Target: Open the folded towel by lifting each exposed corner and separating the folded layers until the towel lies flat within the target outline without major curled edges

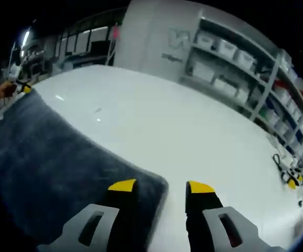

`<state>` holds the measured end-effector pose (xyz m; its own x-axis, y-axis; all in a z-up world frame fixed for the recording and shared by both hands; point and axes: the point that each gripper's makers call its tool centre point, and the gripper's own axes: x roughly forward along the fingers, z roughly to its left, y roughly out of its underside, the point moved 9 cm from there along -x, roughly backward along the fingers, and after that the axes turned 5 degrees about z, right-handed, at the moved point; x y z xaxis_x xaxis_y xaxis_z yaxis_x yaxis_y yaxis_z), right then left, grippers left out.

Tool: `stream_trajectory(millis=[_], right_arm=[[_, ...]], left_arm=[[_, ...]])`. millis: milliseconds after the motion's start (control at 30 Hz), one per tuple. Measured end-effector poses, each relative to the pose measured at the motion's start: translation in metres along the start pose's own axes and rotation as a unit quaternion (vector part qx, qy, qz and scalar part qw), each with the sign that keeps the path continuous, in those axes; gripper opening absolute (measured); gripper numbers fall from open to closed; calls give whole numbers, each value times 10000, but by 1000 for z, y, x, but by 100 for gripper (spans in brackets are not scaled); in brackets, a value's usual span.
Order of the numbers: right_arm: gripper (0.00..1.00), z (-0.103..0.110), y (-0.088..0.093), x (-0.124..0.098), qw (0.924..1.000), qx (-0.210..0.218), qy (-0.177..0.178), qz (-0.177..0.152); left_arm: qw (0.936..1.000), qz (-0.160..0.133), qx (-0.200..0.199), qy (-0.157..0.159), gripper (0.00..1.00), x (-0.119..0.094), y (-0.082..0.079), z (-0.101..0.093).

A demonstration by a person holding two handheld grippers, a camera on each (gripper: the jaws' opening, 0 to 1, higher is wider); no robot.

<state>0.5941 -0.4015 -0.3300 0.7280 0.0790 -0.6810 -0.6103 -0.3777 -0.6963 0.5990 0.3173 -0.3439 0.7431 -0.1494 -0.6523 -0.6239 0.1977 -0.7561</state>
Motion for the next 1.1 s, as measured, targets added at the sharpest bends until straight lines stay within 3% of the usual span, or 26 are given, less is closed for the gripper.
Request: stream_trajectory(millis=[167, 233, 267, 300, 633, 767, 1100], right_arm=[[25, 1, 6, 14, 9998, 116, -62, 154], [14, -1, 9, 22, 9995, 38, -36, 296], [1, -1, 10, 23, 9994, 12, 11, 341], [0, 0, 11, 24, 9993, -65, 15, 370], [0, -5, 13, 31, 9994, 4, 114, 312], [0, -3, 6, 38, 9984, -332, 392, 256], [0, -16, -6, 58, 9980, -344, 496, 200]], left_arm=[[9999, -23, 115, -100, 26, 11, 3, 0], [9999, -14, 150, -51, 14, 12, 5, -6], [9999, -10, 162, -22, 7, 12, 6, -7], [9999, -9, 153, -13, 2, 13, 6, -7], [9999, 62, 124, -47, 2, 10, 11, -7], [9986, -52, 446, -280, 2, 13, 10, -9], [9979, -55, 516, -399, 2, 19, 4, -9]])
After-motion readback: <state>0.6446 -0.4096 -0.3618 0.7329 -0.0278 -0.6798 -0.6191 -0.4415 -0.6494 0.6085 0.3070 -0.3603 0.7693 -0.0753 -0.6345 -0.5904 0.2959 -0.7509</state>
